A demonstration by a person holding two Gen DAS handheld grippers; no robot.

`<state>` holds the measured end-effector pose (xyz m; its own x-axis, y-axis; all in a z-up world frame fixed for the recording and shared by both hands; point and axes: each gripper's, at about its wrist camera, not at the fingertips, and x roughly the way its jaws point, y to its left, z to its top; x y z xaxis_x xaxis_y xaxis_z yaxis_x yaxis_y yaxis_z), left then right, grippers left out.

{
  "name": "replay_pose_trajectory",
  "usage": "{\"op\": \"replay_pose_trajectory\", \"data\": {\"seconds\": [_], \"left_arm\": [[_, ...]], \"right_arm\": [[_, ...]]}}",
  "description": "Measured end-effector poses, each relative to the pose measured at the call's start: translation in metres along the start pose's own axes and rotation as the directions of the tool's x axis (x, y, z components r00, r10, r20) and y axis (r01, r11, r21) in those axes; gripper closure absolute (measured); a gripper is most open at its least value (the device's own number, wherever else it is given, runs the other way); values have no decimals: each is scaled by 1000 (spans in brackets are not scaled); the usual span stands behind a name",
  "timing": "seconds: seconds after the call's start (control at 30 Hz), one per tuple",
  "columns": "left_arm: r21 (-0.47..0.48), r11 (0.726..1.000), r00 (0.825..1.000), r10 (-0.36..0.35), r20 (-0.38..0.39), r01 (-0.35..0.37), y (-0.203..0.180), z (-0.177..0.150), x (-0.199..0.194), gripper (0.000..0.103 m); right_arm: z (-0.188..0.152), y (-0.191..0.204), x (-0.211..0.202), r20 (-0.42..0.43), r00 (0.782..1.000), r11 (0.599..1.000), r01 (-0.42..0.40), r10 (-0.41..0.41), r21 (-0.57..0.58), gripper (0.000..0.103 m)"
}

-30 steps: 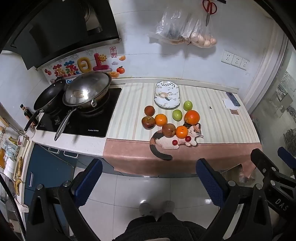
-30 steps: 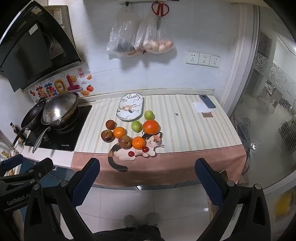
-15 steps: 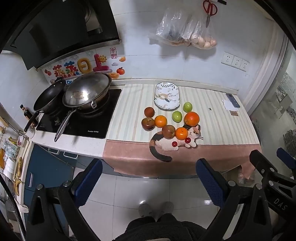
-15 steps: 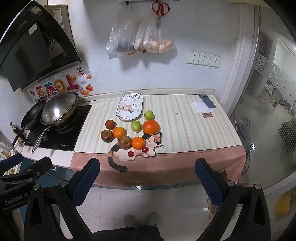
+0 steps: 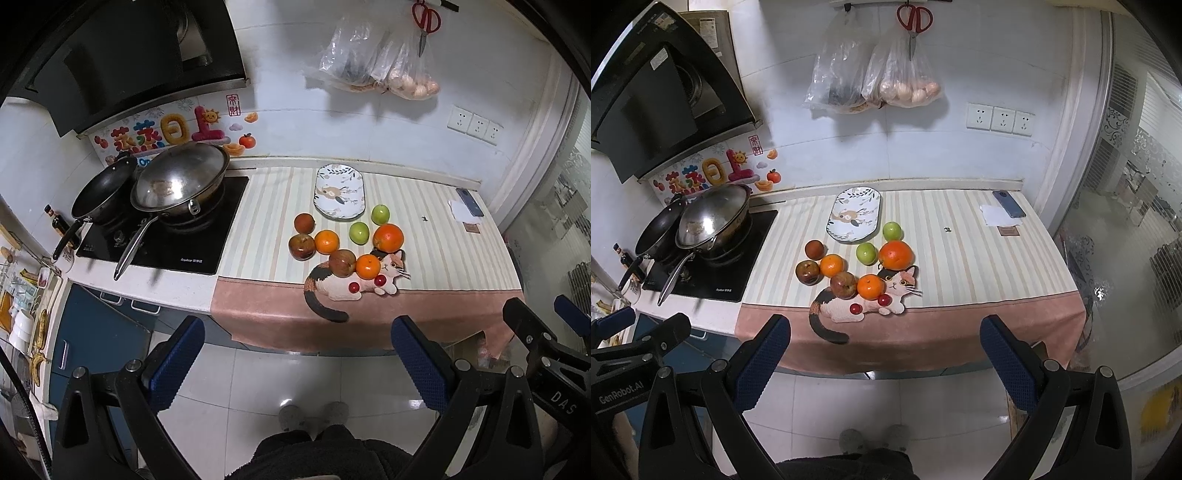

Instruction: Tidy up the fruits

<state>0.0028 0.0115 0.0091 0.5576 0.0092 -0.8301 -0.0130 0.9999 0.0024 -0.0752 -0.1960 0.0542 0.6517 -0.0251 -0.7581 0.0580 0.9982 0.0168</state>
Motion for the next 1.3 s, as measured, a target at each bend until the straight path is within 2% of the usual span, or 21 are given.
{"op": "replay_pose_trajectory", "data": {"seconds": [1.3], "left_arm": [[5,1000,1000,-9,7,9,-3,-2,-2,0]], "right_arm": [[-4,9,-5,0,1000,1000,-2,2,-2,0]]}}
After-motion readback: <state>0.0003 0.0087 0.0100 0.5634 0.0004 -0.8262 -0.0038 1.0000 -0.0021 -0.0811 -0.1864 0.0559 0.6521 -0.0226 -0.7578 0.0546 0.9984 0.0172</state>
